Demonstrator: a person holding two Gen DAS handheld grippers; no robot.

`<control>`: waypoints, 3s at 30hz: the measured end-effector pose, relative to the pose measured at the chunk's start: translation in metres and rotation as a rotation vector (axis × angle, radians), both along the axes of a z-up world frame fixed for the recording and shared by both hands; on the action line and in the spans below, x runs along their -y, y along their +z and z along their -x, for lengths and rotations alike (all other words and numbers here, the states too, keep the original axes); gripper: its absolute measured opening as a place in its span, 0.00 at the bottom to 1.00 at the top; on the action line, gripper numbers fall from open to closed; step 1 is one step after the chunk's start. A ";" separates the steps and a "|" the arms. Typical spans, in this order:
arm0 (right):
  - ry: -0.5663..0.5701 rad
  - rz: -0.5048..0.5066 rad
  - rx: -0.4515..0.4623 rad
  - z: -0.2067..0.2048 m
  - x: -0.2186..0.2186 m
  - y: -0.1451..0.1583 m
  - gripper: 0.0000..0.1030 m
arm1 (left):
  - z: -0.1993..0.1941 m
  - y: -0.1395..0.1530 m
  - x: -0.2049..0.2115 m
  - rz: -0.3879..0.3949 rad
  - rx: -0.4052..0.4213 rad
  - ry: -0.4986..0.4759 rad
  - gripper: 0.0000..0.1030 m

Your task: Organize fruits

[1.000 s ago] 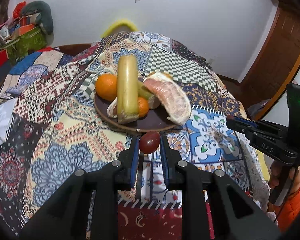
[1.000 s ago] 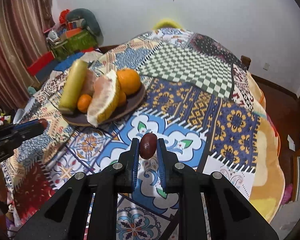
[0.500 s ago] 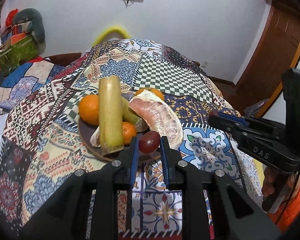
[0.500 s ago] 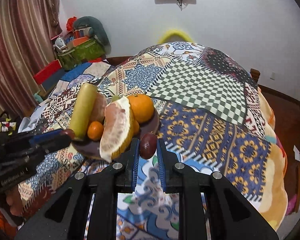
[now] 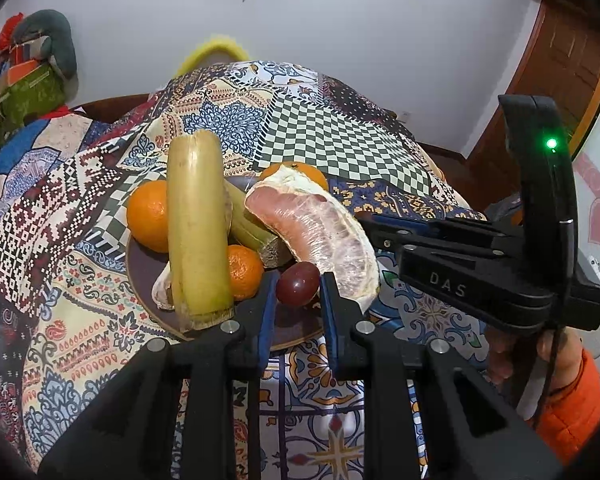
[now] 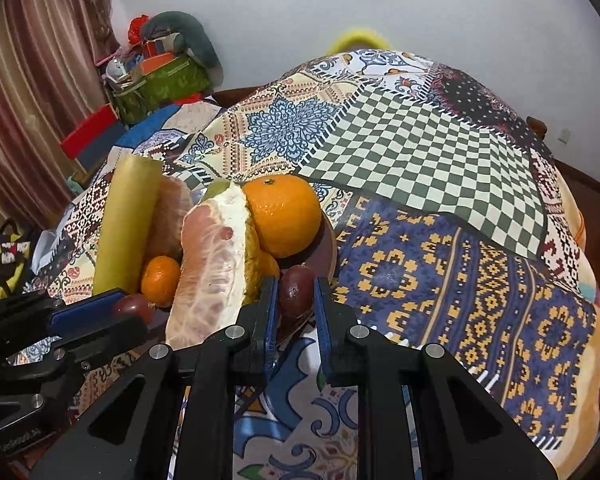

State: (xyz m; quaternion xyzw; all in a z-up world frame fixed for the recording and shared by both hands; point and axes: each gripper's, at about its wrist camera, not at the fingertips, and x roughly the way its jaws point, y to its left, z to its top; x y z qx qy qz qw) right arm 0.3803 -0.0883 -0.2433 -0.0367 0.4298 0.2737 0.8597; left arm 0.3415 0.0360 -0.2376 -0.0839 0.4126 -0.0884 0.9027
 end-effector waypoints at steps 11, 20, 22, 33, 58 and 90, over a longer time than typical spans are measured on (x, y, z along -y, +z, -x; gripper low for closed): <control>0.007 0.007 -0.005 -0.005 0.001 0.000 0.23 | -0.005 -0.007 0.000 0.018 -0.028 0.005 0.22; -0.007 -0.003 0.036 0.007 0.008 0.018 0.25 | 0.006 0.007 0.000 0.001 -0.004 0.025 0.28; -0.008 -0.015 0.055 0.014 0.012 0.029 0.25 | 0.012 0.015 0.002 -0.003 0.012 0.030 0.28; -0.030 -0.124 0.246 0.086 0.037 0.117 0.25 | 0.074 0.104 -0.003 -0.031 0.213 0.091 0.28; -0.065 -0.264 0.598 0.246 0.065 0.207 0.57 | 0.252 0.229 0.016 -0.113 0.639 0.145 0.62; -0.166 -0.226 0.676 0.277 0.069 0.208 1.00 | 0.283 0.232 0.021 -0.153 0.696 0.182 0.98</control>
